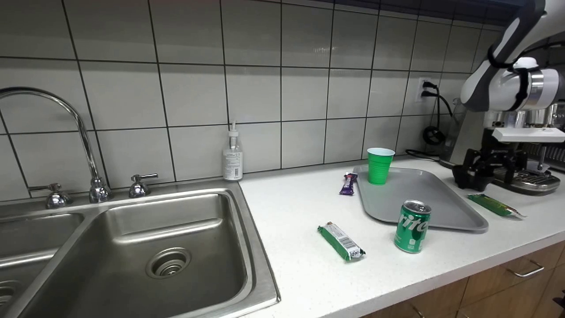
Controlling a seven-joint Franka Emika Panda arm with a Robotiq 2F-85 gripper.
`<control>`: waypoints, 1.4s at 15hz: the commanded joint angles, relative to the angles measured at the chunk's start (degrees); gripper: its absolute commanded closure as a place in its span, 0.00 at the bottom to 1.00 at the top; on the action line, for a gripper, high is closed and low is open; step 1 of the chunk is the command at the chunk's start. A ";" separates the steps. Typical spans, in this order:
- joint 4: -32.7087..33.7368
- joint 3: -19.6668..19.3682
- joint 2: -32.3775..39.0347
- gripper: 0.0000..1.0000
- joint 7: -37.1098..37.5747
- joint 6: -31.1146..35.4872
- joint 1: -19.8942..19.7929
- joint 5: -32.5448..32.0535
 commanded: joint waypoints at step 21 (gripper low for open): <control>-0.12 0.43 4.36 0.34 -3.07 3.15 -2.26 -3.49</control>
